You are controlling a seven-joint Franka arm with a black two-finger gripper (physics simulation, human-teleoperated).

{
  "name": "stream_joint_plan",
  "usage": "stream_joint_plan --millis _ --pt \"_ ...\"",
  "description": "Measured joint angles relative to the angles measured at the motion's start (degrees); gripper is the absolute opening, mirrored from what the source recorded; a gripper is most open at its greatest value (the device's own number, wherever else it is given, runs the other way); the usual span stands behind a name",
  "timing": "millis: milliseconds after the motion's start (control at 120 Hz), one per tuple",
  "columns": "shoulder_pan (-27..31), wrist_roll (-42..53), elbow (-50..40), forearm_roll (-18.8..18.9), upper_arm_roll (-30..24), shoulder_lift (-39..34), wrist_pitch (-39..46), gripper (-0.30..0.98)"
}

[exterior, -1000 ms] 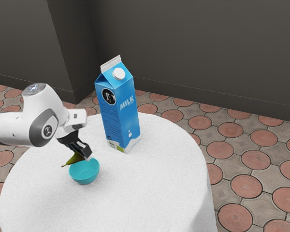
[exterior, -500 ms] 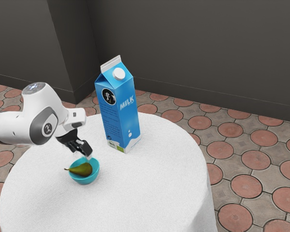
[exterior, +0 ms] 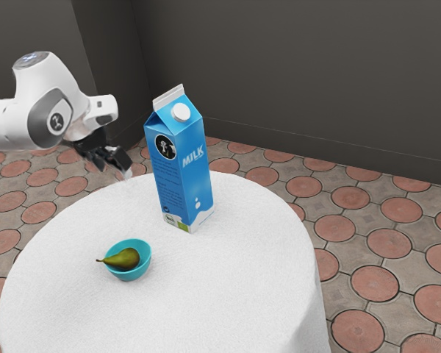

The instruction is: Place the pear in the bowl.

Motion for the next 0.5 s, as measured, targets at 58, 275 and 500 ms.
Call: stream_joint_plan --millis 58,275,500 --pt "-0.1 -0.3 3.8 1.2 0.1 0.2 -3.2 0.68" --pt "-0.3 -3.2 15.2 5.4 0.0 0.5 -15.3 0.68" --pt "-0.3 -6.1 23.8 6.5 0.1 3.3 -25.7 0.69"
